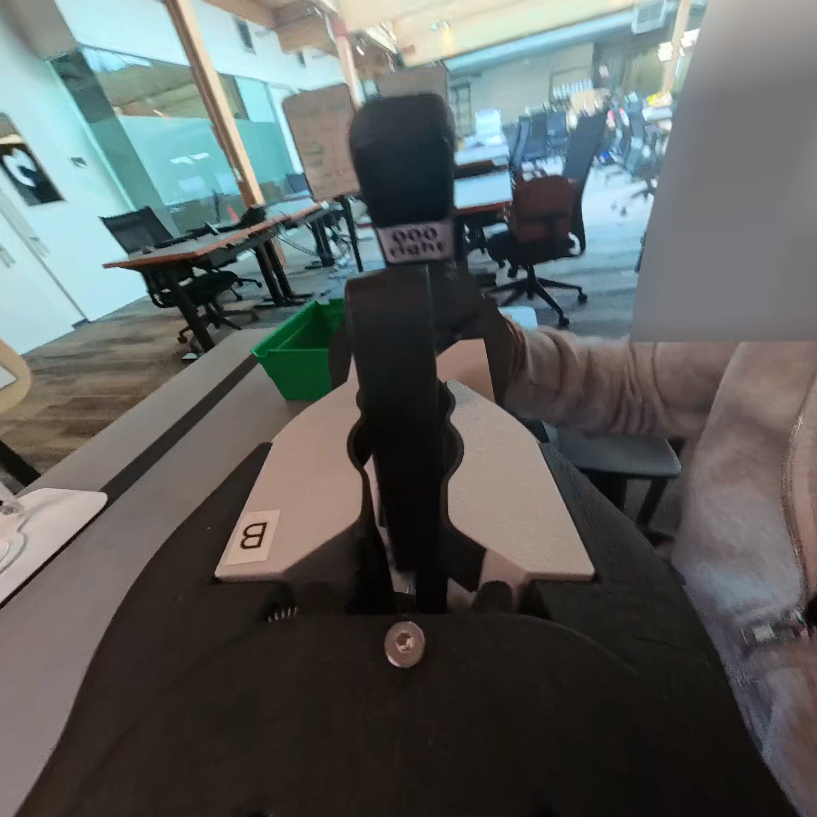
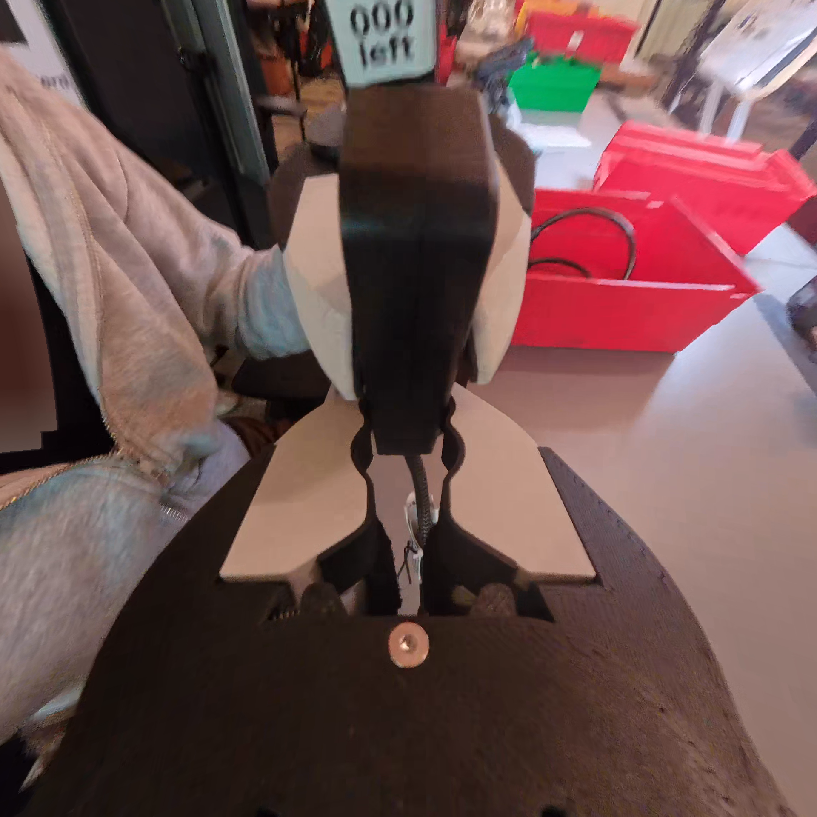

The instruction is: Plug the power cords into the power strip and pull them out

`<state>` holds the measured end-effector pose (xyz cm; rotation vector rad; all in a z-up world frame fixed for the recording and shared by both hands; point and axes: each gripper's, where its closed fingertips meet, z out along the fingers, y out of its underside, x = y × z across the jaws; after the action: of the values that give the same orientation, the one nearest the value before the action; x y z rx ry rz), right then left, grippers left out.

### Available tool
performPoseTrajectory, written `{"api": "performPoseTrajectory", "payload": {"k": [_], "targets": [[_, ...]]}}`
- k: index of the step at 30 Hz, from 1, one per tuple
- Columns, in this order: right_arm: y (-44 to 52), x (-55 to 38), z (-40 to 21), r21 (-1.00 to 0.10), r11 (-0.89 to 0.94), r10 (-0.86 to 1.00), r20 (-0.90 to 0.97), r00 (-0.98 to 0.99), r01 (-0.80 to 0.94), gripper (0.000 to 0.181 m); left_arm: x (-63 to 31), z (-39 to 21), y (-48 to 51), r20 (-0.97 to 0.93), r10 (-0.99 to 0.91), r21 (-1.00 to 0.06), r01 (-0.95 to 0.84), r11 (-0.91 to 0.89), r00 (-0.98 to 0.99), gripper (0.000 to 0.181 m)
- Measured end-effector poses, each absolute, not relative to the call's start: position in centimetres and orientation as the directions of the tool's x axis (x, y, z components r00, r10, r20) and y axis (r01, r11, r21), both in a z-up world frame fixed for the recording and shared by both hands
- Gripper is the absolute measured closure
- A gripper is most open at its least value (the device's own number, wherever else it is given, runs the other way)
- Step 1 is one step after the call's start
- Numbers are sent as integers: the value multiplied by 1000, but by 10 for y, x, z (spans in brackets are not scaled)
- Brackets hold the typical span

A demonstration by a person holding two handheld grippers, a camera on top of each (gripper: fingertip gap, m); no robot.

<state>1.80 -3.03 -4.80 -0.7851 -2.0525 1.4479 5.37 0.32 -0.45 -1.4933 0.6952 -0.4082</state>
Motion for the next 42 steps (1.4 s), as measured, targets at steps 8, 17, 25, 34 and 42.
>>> {"api": "performPoseTrajectory", "payload": {"k": [8, 17, 25, 34, 42], "targets": [[7, 6, -7, -871, 363, 932, 335, 139, -330, 99, -13, 38, 12, 106, -271, -894, 211, 395, 957, 154], [-9, -24, -32, -828, 554, 832, 546, 101, -84, 132, -10, 26, 1, 144, -211, -857, 228, 462, 967, 154], [38, -1, -71, -493, 848, 529, 778, -339, 194, 133, -50, 9, -53, 132, -176, -834, 205, 512, 976, 95], [54, 21, -175, -440, 777, 603, 319, -731, 449, 134, -95, 4, -110, -137, 117, -885, -174, 433, 984, 76], [46, 10, -210, -486, 659, 688, 81, -721, 574, 135, -100, -12, -117, -255, 144, -915, -286, 285, 956, 76]]}}
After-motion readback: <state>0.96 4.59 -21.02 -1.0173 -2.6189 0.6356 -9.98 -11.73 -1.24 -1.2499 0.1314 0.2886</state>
